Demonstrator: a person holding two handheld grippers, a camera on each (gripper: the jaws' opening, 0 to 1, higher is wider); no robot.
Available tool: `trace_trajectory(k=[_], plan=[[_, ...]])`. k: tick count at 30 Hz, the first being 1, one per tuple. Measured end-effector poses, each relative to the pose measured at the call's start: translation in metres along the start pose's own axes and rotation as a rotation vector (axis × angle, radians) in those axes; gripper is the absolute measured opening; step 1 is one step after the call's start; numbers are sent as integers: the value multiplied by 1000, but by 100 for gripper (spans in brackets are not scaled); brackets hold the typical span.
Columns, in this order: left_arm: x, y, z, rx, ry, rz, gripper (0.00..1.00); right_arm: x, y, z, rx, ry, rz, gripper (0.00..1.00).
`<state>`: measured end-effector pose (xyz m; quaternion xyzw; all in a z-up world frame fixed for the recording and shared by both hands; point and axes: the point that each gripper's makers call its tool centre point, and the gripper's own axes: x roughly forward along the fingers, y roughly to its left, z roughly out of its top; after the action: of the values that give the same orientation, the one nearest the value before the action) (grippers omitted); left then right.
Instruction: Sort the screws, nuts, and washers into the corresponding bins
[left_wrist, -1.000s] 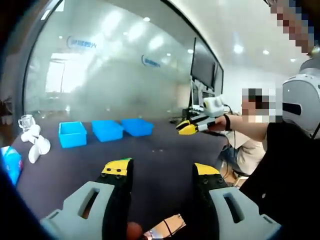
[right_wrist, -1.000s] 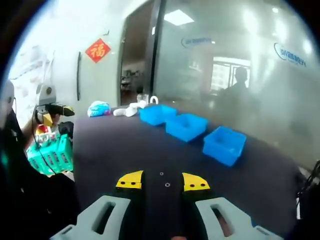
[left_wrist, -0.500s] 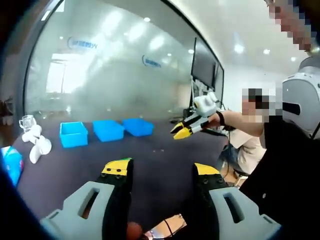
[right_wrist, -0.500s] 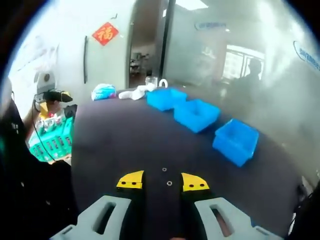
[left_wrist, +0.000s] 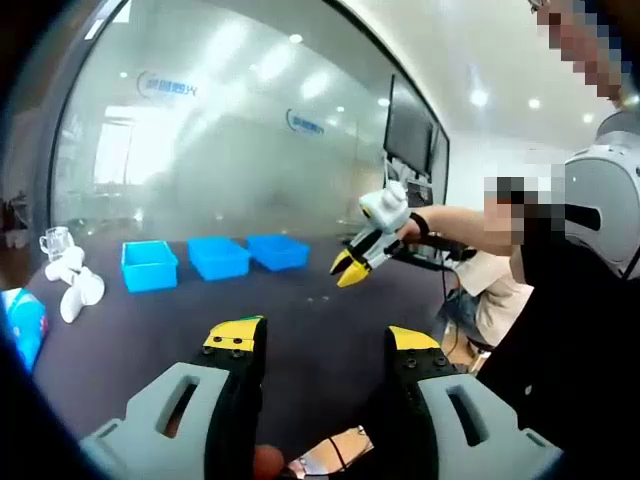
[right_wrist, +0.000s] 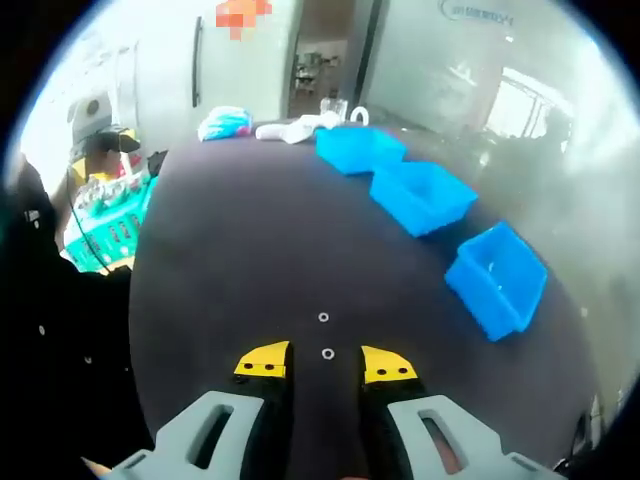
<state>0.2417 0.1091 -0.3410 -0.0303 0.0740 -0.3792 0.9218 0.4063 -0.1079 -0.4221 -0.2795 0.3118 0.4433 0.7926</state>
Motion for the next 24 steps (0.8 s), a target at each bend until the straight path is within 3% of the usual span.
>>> trace_trajectory(k=[14, 24], plan=[[2, 1, -3, -17, 14, 3, 45, 20, 6, -18, -168, 210, 116, 22], [-1, 2, -2, -25, 4, 10, 44, 30, 9, -17, -225, 276, 175, 22]])
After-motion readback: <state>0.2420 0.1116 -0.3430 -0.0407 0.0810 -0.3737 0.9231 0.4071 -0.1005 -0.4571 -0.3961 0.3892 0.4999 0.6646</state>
